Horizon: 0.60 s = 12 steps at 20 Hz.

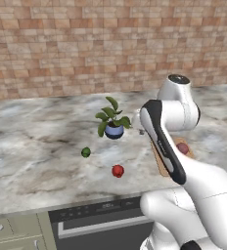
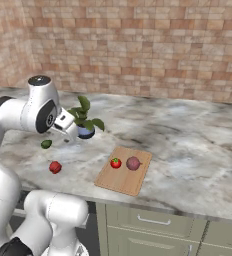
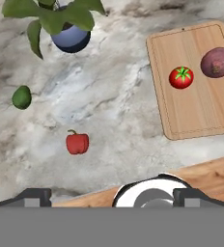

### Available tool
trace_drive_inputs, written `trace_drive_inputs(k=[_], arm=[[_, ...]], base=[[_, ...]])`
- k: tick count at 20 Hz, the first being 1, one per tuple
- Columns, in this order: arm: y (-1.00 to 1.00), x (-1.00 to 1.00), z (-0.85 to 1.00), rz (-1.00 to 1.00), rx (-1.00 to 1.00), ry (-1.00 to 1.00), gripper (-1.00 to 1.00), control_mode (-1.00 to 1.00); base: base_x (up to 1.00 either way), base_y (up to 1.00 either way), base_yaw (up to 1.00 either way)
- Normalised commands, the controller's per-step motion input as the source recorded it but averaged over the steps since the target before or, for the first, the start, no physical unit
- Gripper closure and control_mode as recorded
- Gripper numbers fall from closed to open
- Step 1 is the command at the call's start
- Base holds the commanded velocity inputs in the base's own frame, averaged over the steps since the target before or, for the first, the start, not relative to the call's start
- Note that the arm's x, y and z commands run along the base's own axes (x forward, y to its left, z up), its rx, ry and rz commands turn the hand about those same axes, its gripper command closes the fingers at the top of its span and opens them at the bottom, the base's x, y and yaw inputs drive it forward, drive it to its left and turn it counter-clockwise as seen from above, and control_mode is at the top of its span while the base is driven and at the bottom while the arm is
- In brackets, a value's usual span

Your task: Place the avocado, onion, tomato, and bell pepper on the cutting board.

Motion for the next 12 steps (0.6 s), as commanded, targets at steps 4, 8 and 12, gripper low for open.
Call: trace_drive_inputs(k=[4, 8, 12], arm=[[0.39, -0.25, 0.0, 0.02, 0.0, 0.0, -1.0, -1.0], [0.25, -0.07, -0.11, 0.04, 0.0, 0.0, -1.0, -1.0], [0.25, 0.0, -0.16, 0.09, 0.0, 0.0, -1.0, -1.0]], base=[[0.0, 0.0, 0.0], [0.0, 0.0, 0.0], [0.0, 0.0, 0.0]])
